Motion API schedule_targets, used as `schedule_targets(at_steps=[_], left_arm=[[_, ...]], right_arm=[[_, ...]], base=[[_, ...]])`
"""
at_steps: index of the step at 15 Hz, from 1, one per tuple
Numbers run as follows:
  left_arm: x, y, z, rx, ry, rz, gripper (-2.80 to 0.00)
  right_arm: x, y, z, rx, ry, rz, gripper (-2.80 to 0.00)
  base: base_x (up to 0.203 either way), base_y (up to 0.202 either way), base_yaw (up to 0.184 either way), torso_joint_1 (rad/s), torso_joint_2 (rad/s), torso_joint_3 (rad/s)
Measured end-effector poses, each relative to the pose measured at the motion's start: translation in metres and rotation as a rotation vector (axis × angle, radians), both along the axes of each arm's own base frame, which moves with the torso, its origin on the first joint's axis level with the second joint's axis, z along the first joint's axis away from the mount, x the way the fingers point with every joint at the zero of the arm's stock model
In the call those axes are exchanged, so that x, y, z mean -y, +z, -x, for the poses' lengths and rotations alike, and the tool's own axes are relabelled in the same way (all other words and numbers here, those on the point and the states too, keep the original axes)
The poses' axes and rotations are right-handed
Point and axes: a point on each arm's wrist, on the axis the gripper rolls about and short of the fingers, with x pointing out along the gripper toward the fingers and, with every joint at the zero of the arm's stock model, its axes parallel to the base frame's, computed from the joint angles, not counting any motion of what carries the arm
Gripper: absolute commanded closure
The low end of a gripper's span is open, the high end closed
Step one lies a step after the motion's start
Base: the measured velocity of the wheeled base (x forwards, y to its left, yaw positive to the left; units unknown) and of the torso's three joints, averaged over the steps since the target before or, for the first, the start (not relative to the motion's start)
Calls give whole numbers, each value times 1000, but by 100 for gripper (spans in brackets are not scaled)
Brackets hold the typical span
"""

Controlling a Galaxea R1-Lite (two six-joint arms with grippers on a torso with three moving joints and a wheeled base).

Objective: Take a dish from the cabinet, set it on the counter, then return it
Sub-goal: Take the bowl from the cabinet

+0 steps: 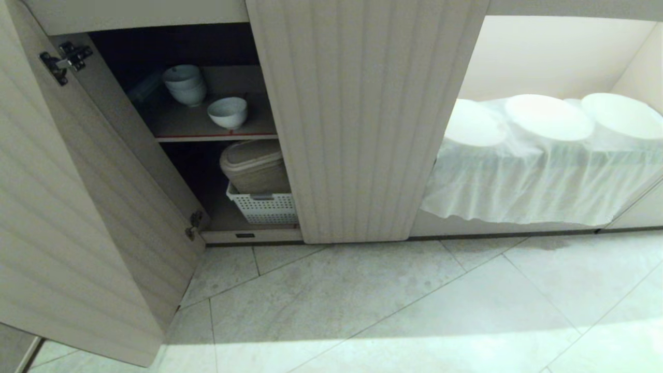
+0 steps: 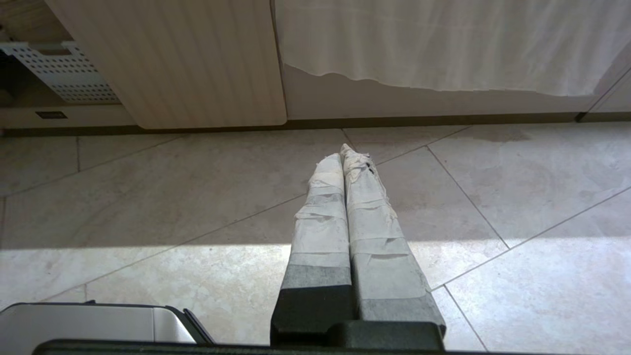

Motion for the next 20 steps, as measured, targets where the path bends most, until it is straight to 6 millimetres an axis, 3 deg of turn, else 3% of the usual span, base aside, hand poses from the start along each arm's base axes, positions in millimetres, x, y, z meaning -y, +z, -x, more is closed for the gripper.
schedule_targets(at_steps=[8,20], left_arm=[[0,0,0,-1,1,0,0],[0,0,0,-2,1,0,0]], right_arm=[[0,0,0,1,-1,0,0],[0,0,0,1,-2,0,0]], base=[[12,0,-1,0,0,0],[196,0,1,2,3,0]])
